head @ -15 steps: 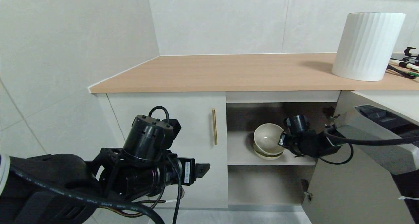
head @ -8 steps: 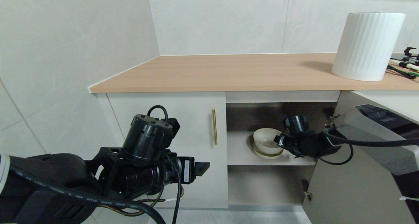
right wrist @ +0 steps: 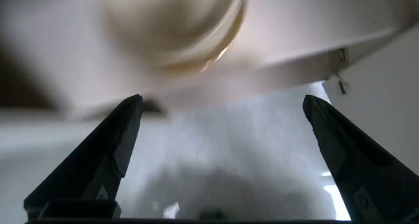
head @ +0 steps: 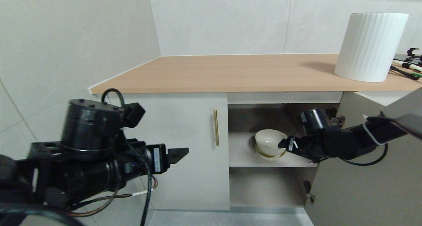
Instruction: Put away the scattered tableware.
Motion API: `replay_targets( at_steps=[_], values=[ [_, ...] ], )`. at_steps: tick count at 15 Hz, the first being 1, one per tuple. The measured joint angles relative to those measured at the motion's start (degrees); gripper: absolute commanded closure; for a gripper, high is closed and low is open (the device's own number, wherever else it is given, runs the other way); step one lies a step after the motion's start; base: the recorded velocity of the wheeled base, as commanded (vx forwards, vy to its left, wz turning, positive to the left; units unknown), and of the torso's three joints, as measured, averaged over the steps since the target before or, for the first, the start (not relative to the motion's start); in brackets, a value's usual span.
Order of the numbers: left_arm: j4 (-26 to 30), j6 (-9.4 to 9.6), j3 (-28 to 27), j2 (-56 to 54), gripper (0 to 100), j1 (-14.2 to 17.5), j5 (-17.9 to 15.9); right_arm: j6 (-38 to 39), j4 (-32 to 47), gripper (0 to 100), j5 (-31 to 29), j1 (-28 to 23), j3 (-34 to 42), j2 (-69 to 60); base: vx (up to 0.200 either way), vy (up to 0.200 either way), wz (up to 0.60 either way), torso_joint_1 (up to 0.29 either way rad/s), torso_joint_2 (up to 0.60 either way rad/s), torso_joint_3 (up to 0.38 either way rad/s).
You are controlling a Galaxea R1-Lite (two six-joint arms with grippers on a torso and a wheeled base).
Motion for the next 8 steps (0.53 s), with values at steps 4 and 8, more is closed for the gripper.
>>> replay_targets(
  at_steps=[4,8],
  values=[
    [6.57,0.33,3.78,-12.41,0,1.4,-4.91,-5.01,7.29,0,3.62,4.36,12.06,-19.49,0.0,0.0,0.0,0.0,0.0,0.0],
    [6.62,0.28,6.64,-16.65,0,2.36,-5.02,-8.28,11.56,0,4.72,7.84,22.19,-31.82,0.0,0.0,0.0,0.0,0.0,0.0]
  ],
)
